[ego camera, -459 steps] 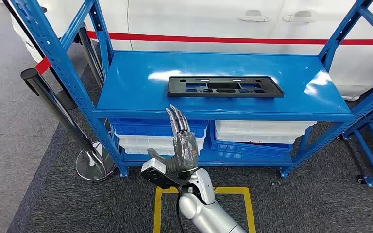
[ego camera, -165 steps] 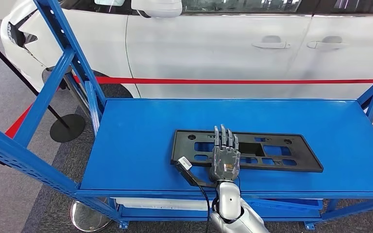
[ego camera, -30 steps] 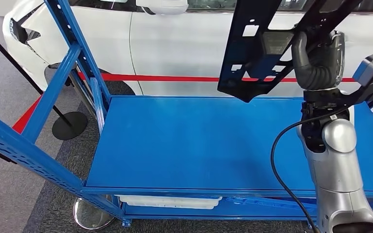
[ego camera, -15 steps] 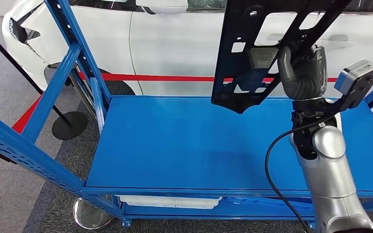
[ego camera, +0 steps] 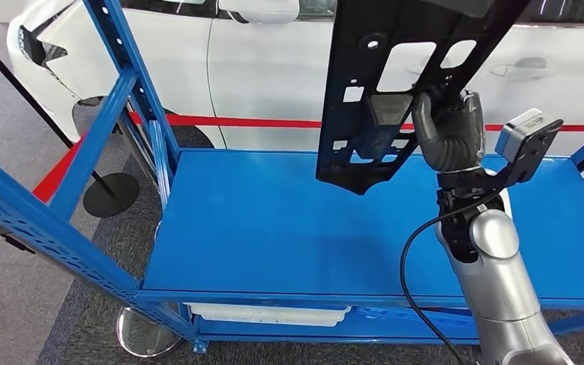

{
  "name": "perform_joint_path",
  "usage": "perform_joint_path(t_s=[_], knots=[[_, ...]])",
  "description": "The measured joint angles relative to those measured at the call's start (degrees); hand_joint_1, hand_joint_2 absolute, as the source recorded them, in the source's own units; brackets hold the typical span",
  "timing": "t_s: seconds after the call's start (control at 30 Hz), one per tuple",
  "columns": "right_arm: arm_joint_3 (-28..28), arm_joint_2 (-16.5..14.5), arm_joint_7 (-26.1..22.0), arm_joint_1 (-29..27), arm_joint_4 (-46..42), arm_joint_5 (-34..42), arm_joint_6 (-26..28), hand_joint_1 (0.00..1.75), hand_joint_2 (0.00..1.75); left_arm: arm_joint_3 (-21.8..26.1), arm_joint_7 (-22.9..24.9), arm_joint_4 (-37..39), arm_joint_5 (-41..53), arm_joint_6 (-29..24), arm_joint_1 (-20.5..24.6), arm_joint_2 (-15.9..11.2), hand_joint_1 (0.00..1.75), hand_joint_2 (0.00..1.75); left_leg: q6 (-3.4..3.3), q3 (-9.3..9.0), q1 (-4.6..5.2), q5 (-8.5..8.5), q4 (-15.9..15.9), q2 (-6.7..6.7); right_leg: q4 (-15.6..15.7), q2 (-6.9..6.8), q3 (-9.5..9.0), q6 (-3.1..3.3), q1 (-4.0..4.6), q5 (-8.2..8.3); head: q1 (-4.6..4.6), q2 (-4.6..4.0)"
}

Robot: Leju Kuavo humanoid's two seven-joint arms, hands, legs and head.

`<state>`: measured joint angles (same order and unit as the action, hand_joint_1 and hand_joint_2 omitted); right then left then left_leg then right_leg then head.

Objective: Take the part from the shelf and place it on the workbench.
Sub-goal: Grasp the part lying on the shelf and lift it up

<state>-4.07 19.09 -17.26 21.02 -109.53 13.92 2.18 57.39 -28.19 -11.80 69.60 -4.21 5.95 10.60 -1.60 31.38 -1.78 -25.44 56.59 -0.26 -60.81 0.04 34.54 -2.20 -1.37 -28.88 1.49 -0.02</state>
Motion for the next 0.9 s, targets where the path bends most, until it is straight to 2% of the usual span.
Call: perform_joint_path(t_s=[0.07,0.1,0.13,0.17,0.23,0.27,0.3,0.33,0.43,0.47,0.5,0.57,0.6,0.63,0.67,0.7,0.77,0.8,0.83,0.87,0.9], knots=[[-0.02,-0.02,-0.05,-0.35,0.03,0.0,0.05,1.75,1.75,0.01,-0.08,0.0,0.06,0.02,0.06,0.0,0.0,1.75,-0.1,0.31,-0.01,0.45,-0.34,0.06,-6.35,0.02,2.65,-0.37,-0.25,-3.77,0.03,0.0],[-0.02,-0.03,-0.05,-0.6,0.05,0.0,0.07,1.75,1.75,0.01,-0.09,0.0,0.08,0.02,0.04,0.01,0.0,1.75,0.01,0.58,-0.05,0.53,-0.23,0.06,-9.38,0.01,3.87,-0.69,-0.45,-4.94,0.03,0.0],[-0.02,-0.07,-0.05,-0.86,0.08,0.0,0.07,1.75,1.75,0.01,-0.09,0.0,0.1,0.03,0.03,0.01,0.0,1.75,0.13,0.86,-0.16,0.59,-0.02,0.06,-10.91,-0.01,4.39,-1.03,-0.73,-5.05,0.02,0.0],[-0.02,-0.11,-0.05,-1.05,0.09,0.0,0.07,1.75,1.75,0.01,-0.09,0.0,0.13,0.05,0.03,0.03,0.0,1.75,0.36,1.17,-0.38,0.6,0.3,0.05,-10.22,-0.04,3.84,-1.45,-1.07,-3.98,0.02,0.0],[-0.02,-0.23,-0.06,-1.2,0.1,0.0,0.07,1.75,1.75,0.01,-0.09,-0.01,0.16,0.05,0.06,0.03,0.0,1.75,1.15,1.91,-0.94,0.37,1.35,0.0,-3.9,-0.13,0.3,-2.57,-1.88,-0.84,0.05,0.0],[-0.03,-0.29,-0.07,-1.23,0.13,0.0,0.07,1.75,1.75,0.01,-0.07,-0.02,0.16,-0.02,0.12,-0.05,0.0,1.75,1.73,2.33,-1.07,0.22,1.91,-0.08,-1.06,0.06,-1.26,-2.84,-2.0,0.29,0.18,0.0],[-0.04,-0.35,-0.05,-1.29,0.17,0.0,0.08,1.75,1.75,0.01,-0.03,-0.04,0.19,-0.11,0.14,-0.14,0.0,1.75,2.26,2.65,-0.98,0.15,2.39,-0.2,0.56,0.29,-2.06,-2.65,-2.06,0.73,0.26,0.0],[-0.06,-0.43,-0.04,-1.36,0.21,0.0,0.09,1.75,1.75,0.01,0.02,-0.05,0.24,-0.24,0.15,-0.22,0.0,1.75,2.75,2.96,-0.79,0.21,2.72,-0.37,0.9,0.56,-2.08,-2.11,-1.98,0.52,0.29,0.0],[-0.13,-0.67,-0.04,-1.43,0.27,0.0,0.11,1.75,1.75,0.01,0.26,-0.07,0.39,-0.67,0.03,-0.26,0.0,1.75,3.7,3.83,-0.76,0.33,3.23,-0.61,0.16,0.64,-0.8,0.15,-1.8,0.76,0.14,0.0],[-0.15,-0.74,-0.06,-1.4,0.27,-0.01,0.1,1.75,1.75,0.01,0.38,-0.07,0.43,-0.84,0.0,-0.26,0.0,1.75,3.77,4.37,-0.86,-0.67,4.21,-0.43,0.1,0.52,-0.39,0.73,-1.68,1.04,0.13,0.0],[-0.17,-0.79,-0.07,-1.37,0.27,-0.01,0.08,1.75,1.75,0.01,0.49,-0.07,0.48,-0.99,0.0,-0.26,0.0,1.75,3.69,5.27,-0.89,-2.53,6.35,-0.24,0.1,0.35,0.02,1.33,-1.5,1.39,0.11,0.0],[-0.28,-0.86,-0.07,-1.36,0.3,-0.02,0.03,1.75,1.75,0.01,0.63,-0.07,0.52,-1.11,0.02,-0.26,0.0,1.75,3.26,7.85,-0.57,-7.61,13.86,0.05,0.11,0.08,1.01,2.3,-0.8,2.16,0.09,0.0],[-0.39,-0.91,-0.07,-1.36,0.34,-0.02,0.01,1.75,1.75,0.01,0.67,-0.07,0.52,-1.12,0.01,-0.27,0.0,1.75,2.98,8.98,-0.31,-9.53,17.63,0.06,0.1,-0.03,1.55,2.66,-0.35,2.56,0.1,0.0],[-0.57,-0.98,-0.06,-1.36,0.39,-0.03,-0.02,1.75,1.75,0.01,0.71,-0.07,0.53,-1.12,-0.01,-0.27,0.0,1.75,2.55,9.37,0.05,-10.4,19.97,0.06,0.09,-0.1,2.08,2.95,0.14,2.98,0.1,0.0],[-0.76,-1.05,-0.05,-1.36,0.43,-0.03,-0.03,1.75,1.75,0.01,0.75,-0.07,0.54,-1.12,-0.03,-0.28,0.0,1.75,1.9,8.69,0.49,-10.09,20.11,0.05,0.09,-0.13,2.6,3.19,0.65,3.41,0.1,0.0],[-0.92,-1.13,-0.06,-1.33,0.46,-0.04,-0.04,1.75,1.75,0.01,0.79,-0.07,0.54,-1.12,-0.03,-0.28,0.0,1.75,0.99,6.97,1.01,-8.96,18.16,0.03,0.09,-0.12,3.08,3.39,1.17,3.84,0.11,0.0],[-1.11,-1.25,-0.08,-1.23,0.5,-0.04,-0.07,1.75,1.75,0.01,0.86,-0.09,0.54,-1.12,0.06,-0.59,0.0,1.75,-1.86,1.35,2.59,-6.75,10.01,-0.02,0.09,-0.16,3.83,3.63,1.92,4.7,0.19,0.0],[-1.16,-1.31,-0.08,-1.17,0.55,-0.04,-0.08,1.75,1.75,0.01,0.88,-0.11,0.55,-1.13,0.12,-0.72,0.0,1.75,-2.89,-0.96,3.25,-6.16,6.44,0.1,0.18,-0.21,4.0,3.6,2.0,5.11,0.24,0.0],[-1.22,-1.34,-0.09,-1.14,0.61,-0.04,-0.07,1.75,1.75,0.01,0.87,-0.13,0.59,-1.14,0.16,-0.89,0.0,1.75,-3.52,-2.41,3.82,-5.85,3.91,0.18,0.33,-0.34,4.07,3.44,1.88,5.55,0.28,0.0],[-1.29,-1.38,-0.1,-1.12,0.69,-0.04,-0.04,1.75,1.75,0.01,0.86,-0.14,0.65,-1.15,0.19,-1.0,0.0,1.75,-3.65,-2.84,4.13,-5.68,2.73,0.28,0.59,-0.48,4.08,3.14,1.73,6.05,0.29,0.0],[-1.34,-1.39,-0.1,-1.12,0.75,-0.04,-0.02,1.75,1.75,0.0,0.83,-0.13,0.72,-1.16,0.18,-0.88,0.0,1.75,-3.4,-2.73,4.19,-4.87,2.13,0.33,1.0,-0.58,4.05,2.84,1.56,6.65,0.25,0.0]])
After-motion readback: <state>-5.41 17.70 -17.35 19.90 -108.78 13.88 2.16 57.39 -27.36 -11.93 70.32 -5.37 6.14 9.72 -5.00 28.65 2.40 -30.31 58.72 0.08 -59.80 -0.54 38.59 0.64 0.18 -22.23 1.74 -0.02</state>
